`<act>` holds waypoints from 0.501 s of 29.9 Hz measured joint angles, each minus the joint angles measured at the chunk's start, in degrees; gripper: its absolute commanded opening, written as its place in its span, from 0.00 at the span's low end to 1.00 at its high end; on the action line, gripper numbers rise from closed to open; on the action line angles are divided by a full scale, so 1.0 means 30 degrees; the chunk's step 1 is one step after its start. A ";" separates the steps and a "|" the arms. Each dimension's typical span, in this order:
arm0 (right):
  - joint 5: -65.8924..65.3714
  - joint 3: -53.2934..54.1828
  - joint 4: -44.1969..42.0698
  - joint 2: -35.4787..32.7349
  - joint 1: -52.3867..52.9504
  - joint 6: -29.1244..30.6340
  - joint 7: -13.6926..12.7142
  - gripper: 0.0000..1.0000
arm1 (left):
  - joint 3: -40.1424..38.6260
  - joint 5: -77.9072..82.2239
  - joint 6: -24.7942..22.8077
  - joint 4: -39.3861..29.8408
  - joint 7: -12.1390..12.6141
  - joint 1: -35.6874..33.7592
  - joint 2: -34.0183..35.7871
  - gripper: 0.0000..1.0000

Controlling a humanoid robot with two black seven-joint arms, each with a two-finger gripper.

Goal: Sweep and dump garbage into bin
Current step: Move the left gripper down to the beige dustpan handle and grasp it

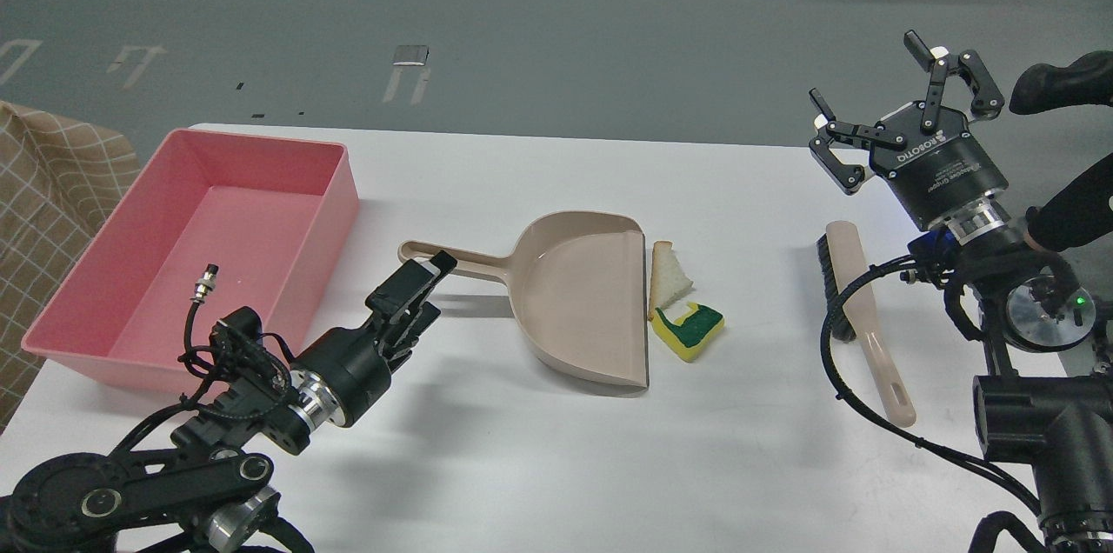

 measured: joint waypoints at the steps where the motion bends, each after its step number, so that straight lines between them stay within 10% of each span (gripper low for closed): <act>1: 0.0000 0.0000 0.0000 0.0002 0.0004 0.0000 0.0000 1.00 | 0.0019 0.0000 0.0000 0.0149 -0.0006 -0.0021 -0.0118 0.98; 15: -0.0001 -0.0061 0.0055 0.0050 0.0144 0.0000 0.0000 1.00 | -0.0022 -0.0032 -0.0009 0.4434 -0.0028 -0.0935 -0.2971 0.97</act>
